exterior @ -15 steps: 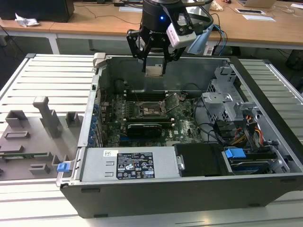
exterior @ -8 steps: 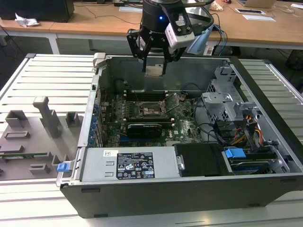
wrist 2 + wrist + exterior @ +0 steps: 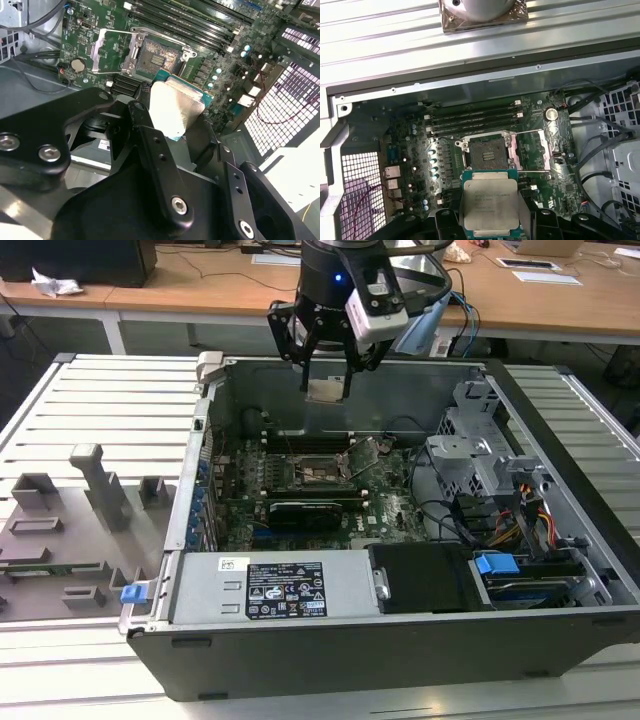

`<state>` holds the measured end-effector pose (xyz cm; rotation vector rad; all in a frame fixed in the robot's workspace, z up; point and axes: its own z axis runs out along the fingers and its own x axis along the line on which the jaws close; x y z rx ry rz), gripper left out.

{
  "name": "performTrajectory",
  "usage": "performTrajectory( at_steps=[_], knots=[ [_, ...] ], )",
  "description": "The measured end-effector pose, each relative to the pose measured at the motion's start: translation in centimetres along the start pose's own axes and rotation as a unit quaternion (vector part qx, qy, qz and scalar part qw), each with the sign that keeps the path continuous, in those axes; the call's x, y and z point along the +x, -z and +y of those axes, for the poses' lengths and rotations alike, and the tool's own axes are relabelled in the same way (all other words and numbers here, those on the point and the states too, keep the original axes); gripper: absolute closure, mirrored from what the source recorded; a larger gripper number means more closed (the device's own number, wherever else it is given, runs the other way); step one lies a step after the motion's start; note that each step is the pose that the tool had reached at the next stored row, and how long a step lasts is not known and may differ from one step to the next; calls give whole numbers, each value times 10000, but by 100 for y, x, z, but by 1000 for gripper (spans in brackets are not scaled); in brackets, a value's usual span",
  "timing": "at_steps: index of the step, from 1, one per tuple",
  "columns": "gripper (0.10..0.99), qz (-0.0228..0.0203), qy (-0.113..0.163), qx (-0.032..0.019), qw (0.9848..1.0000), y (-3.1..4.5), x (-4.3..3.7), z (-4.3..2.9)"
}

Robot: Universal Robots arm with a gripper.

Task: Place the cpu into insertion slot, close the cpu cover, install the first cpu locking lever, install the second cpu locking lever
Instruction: 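Place the cpu into insertion slot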

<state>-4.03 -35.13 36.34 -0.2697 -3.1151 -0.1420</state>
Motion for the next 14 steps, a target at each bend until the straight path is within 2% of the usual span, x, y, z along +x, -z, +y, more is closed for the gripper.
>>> performTrajectory(
  at_steps=[14],
  knots=[
    [557,-25,-271,-5,9996,0,11,-2]
  ],
)
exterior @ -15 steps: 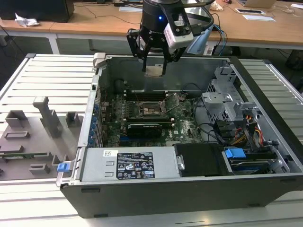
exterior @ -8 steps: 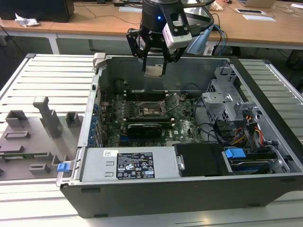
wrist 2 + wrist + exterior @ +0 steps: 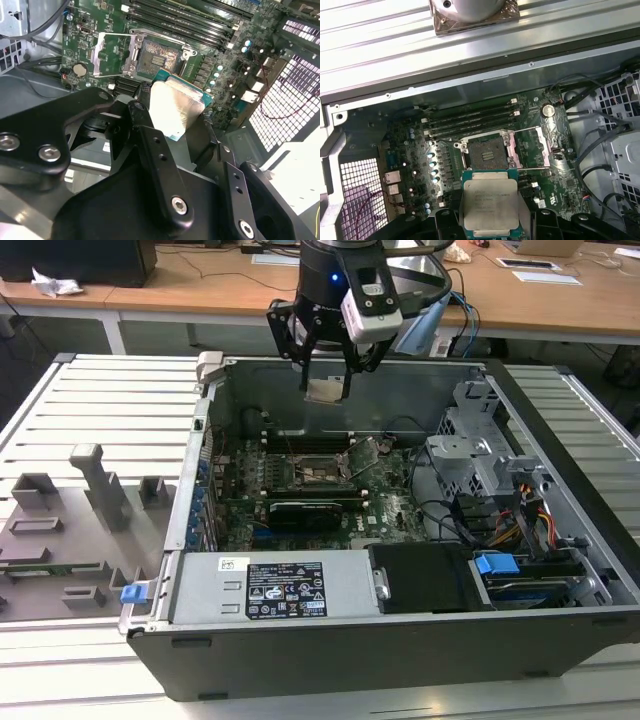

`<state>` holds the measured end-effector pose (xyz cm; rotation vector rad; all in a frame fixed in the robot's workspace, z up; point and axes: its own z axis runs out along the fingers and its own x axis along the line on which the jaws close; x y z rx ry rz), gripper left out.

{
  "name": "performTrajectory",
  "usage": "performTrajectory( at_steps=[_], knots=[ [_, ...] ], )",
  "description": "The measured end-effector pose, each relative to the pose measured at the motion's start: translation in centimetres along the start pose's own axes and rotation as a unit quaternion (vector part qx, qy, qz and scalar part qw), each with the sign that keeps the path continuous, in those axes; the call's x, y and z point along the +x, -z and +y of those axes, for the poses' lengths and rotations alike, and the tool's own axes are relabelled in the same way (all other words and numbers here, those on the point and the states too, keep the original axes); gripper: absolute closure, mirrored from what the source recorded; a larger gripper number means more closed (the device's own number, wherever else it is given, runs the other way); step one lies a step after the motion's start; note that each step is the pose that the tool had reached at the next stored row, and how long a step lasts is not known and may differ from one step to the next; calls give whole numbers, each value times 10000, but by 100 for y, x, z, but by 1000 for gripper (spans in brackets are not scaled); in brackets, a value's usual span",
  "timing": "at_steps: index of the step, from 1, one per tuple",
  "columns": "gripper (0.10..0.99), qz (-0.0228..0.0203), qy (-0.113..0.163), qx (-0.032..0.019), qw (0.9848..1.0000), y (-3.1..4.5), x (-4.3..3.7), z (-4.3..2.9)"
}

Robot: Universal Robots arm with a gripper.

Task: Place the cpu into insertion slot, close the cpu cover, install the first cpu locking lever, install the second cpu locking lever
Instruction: 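Place the cpu into insertion slot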

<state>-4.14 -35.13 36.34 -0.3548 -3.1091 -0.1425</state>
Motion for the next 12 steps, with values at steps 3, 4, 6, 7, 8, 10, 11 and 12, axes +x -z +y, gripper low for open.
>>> performTrajectory(
  at_steps=[3,4,6,7,8,10,11,12],
  knots=[
    [557,-8,-89,-2,10000,0,3,-1],
    [557,-9,-106,-2,9999,0,4,-1],
    [557,-13,-145,-3,9999,0,5,-1],
    [557,-15,-162,-4,9999,0,5,-1],
    [557,-16,-181,-4,9998,0,6,-1],
    [557,-20,-217,-5,9998,0,7,-2],
    [557,-21,-235,-5,9997,0,7,-2],
    [557,-24,-270,-5,9996,0,8,-2]
  ],
)
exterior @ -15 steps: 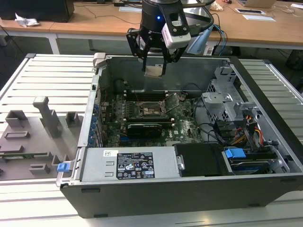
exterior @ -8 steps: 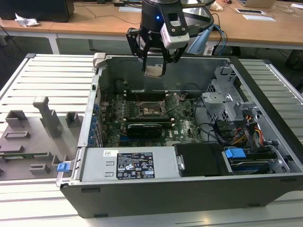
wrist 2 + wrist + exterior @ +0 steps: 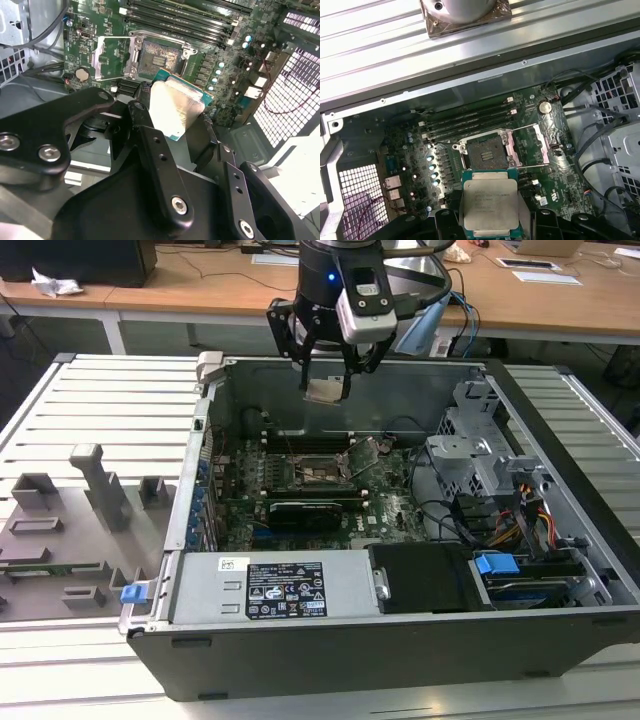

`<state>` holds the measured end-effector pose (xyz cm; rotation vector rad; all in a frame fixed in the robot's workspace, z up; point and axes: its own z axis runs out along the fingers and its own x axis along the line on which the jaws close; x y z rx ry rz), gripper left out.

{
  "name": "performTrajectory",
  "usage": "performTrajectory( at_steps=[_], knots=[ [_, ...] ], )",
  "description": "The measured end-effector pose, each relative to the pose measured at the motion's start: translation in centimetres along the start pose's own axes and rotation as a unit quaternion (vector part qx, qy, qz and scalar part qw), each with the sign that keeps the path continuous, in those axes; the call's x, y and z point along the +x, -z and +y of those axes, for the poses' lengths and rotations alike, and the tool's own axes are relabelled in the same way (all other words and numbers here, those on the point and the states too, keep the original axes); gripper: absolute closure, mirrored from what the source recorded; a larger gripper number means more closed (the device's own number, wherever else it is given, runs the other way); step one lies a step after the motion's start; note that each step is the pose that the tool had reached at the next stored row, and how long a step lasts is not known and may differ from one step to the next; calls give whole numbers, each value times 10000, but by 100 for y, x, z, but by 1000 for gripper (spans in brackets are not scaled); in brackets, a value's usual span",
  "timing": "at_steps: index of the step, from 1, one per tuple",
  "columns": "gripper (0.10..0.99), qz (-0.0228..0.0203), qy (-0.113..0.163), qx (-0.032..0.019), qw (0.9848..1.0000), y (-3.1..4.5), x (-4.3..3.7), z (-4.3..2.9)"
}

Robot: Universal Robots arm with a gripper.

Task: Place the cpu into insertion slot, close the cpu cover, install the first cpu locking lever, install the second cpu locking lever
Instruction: 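Place the cpu into insertion slot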

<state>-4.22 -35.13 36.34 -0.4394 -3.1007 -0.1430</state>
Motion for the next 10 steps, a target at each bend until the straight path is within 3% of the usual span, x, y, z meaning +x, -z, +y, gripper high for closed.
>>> performTrajectory(
  at_steps=[10],
  knots=[
    [557,-27,-300,-6,9995,-2,1,0]
  ],
)
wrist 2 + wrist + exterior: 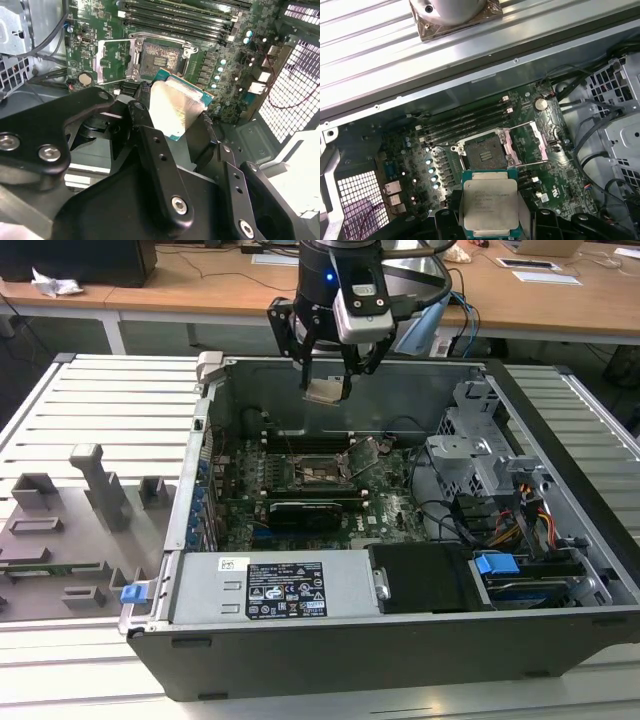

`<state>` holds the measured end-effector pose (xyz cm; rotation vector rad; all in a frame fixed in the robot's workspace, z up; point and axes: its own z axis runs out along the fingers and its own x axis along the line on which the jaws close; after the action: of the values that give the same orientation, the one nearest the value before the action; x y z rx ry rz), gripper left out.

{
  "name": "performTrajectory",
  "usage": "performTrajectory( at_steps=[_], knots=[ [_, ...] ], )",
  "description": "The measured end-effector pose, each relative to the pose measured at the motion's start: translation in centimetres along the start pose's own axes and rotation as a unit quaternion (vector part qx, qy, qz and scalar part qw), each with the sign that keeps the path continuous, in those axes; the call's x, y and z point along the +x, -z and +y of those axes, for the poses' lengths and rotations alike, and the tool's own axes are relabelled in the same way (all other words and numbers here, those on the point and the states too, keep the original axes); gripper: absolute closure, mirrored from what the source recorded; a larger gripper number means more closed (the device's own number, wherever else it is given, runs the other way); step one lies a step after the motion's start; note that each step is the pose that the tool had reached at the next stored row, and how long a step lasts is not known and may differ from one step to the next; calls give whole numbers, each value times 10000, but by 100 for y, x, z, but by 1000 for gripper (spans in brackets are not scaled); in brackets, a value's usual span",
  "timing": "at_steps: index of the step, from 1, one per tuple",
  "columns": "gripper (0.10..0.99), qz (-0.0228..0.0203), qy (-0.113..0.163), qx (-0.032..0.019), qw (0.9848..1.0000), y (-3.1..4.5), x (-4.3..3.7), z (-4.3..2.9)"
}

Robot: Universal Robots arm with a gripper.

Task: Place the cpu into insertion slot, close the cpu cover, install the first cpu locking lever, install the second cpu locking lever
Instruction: 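Place the cpu into insertion slot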

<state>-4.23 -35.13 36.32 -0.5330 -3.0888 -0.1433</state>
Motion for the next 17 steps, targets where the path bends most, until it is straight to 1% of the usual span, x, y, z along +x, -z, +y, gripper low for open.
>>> performTrajectory(
  at_steps=[4,5,11,14,17],
  knots=[
    [557,-22,-247,-5,9997,-1,0,0],
    [557,-30,-338,-7,9994,-1,0,0],
    [557,-57,-633,-12,9980,-2,0,0],
    [557,-76,-847,-16,9964,-2,0,0],
    [557,-89,-991,-19,9950,-2,0,0]
  ],
)
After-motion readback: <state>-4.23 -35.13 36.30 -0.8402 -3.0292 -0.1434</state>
